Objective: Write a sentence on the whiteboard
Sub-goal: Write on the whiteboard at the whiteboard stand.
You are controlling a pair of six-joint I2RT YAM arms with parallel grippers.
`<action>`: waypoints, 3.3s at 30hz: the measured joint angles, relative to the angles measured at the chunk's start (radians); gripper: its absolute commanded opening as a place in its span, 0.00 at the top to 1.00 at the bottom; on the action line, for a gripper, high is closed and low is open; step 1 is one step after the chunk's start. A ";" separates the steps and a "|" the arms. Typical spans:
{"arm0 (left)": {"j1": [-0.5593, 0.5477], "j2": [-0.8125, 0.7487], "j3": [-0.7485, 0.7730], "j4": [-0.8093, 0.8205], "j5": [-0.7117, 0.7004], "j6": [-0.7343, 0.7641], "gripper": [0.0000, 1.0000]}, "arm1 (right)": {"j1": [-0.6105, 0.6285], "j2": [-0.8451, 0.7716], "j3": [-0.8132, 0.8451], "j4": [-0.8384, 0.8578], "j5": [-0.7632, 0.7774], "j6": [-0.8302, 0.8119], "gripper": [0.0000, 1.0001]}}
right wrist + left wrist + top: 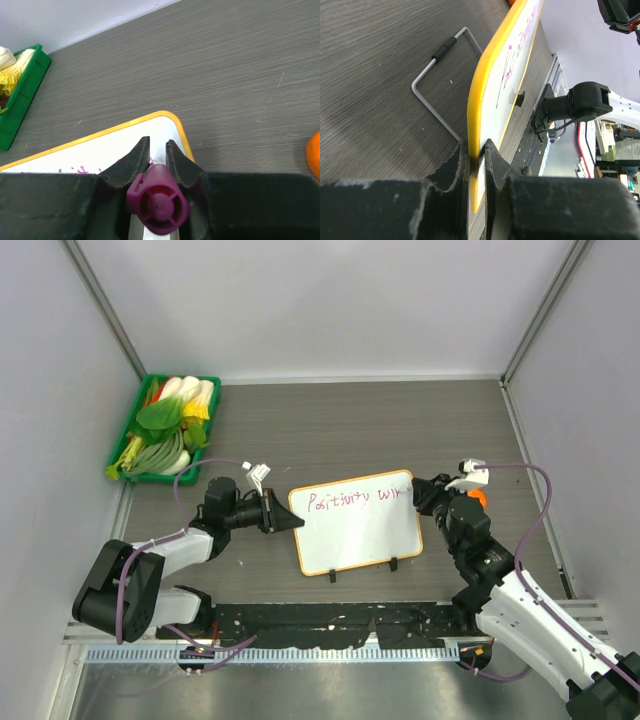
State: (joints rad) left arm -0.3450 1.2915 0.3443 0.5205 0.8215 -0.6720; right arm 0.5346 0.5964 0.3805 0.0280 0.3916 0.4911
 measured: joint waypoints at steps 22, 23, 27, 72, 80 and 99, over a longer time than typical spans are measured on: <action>0.000 0.000 0.000 0.000 0.000 0.000 1.00 | 0.000 0.011 0.009 0.032 0.043 -0.007 0.99; 0.000 0.000 0.000 0.000 0.000 0.000 1.00 | 0.000 0.008 0.009 0.027 0.046 -0.007 0.99; 0.000 0.000 0.000 0.000 0.000 0.000 1.00 | 0.000 0.003 0.009 0.011 0.049 -0.007 0.99; 0.000 0.000 0.000 0.000 0.001 0.000 1.00 | 0.000 0.006 0.038 -0.023 0.097 -0.008 0.99; 0.000 0.000 0.000 0.000 0.001 0.000 1.00 | 0.000 -0.014 0.029 -0.022 0.097 -0.008 0.99; 0.000 0.000 0.000 0.000 0.001 0.000 1.00 | 0.000 -0.001 0.017 -0.009 0.052 -0.008 0.99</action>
State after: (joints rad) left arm -0.3450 1.2915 0.3443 0.5205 0.8223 -0.6720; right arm 0.5343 0.5953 0.3973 0.0193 0.4435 0.4828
